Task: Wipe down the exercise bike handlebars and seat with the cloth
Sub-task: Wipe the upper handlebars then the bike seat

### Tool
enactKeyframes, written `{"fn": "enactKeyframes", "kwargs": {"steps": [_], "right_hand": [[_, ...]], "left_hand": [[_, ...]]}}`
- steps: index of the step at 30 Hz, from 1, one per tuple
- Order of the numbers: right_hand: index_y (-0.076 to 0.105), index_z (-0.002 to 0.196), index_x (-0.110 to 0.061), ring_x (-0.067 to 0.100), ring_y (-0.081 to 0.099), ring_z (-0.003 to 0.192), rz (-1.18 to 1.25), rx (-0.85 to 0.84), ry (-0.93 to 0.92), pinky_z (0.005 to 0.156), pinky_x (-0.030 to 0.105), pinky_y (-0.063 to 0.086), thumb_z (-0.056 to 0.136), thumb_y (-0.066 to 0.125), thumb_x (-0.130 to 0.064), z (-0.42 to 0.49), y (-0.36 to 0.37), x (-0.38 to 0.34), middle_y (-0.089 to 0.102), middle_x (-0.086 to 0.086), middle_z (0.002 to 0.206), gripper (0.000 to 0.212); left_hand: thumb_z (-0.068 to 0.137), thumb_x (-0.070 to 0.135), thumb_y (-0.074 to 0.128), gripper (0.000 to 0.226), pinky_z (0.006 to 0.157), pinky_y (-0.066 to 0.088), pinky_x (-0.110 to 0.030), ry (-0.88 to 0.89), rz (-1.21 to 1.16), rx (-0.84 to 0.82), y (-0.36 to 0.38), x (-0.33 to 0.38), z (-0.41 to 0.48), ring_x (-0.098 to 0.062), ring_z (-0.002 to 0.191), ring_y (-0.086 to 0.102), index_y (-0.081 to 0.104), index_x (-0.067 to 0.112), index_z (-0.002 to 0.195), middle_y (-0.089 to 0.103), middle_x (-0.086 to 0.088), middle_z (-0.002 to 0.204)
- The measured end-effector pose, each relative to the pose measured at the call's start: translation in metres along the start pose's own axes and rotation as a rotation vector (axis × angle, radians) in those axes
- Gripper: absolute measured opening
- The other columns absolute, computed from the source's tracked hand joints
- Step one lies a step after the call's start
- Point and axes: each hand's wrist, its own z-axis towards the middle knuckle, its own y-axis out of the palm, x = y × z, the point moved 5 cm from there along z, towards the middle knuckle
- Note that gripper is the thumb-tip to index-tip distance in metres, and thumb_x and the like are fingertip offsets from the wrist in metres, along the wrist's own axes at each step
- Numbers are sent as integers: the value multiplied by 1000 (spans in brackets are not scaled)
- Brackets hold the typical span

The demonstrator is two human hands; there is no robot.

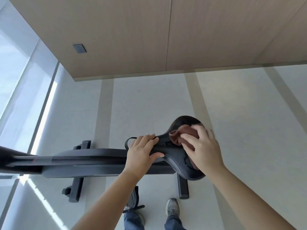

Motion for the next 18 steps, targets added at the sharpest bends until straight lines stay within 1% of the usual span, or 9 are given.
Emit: {"fn": "enactKeyframes", "kwargs": {"steps": [3,5,7,10,11,13,15,16,18], "right_hand": [[69,101,-22,38,49,96,37,-36,172,67,42,49,81,65,-25,45,6,8,57,12,111,20],[67,105,-23,36,45,101,26,-72,214,72,42,47,85,59,-29,55,11,14,54,10,116,22],[68,101,-23,37,47,98,51,-51,172,67,43,50,83,63,-26,36,4,12,55,10,115,20],[71,90,-22,38,53,84,89,12,110,52,41,53,71,74,-19,-14,-10,7,62,10,106,19],[71,88,-21,38,54,80,89,25,101,50,40,52,69,76,-17,-24,-11,7,63,11,104,20],[72,87,-21,37,54,78,86,35,79,51,39,52,67,78,-16,-21,-10,7,64,11,101,21],[71,91,-21,38,52,85,78,16,59,58,42,52,72,74,-19,1,-5,9,62,12,103,19],[70,95,-22,38,50,90,78,-1,63,65,44,52,77,70,-23,18,-2,11,60,11,107,19],[67,105,-27,35,45,101,91,-100,77,79,43,47,85,59,-31,55,10,18,54,8,114,22]], "left_hand": [[59,30,82,47,75,53,-39,-7,20,-13,-1,2,2,-27,87,64,68,4,95,69,-9,98],[58,29,83,46,73,53,-38,-16,37,-19,-2,4,3,-28,84,64,68,4,94,69,-9,96],[56,26,84,47,70,54,-40,-28,50,-26,-2,7,3,-30,83,64,68,3,94,69,-11,95],[53,20,86,48,66,55,-40,-49,73,-30,-1,11,1,-32,83,65,68,1,92,69,-13,94],[52,19,87,48,65,55,-40,-53,79,-26,-1,12,1,-33,82,65,68,0,92,69,-14,93],[51,17,87,48,65,55,-40,-64,77,-20,0,13,1,-34,82,65,68,-1,91,69,-15,93],[52,16,86,47,64,55,-41,-74,68,-27,0,14,2,-34,84,64,68,-1,92,68,-15,93],[53,16,86,47,64,55,-41,-76,70,-28,0,14,2,-34,85,64,68,-1,93,68,-15,94],[55,17,85,47,65,55,-42,-92,68,-28,1,13,2,-34,88,63,67,0,95,68,-14,96]]}}
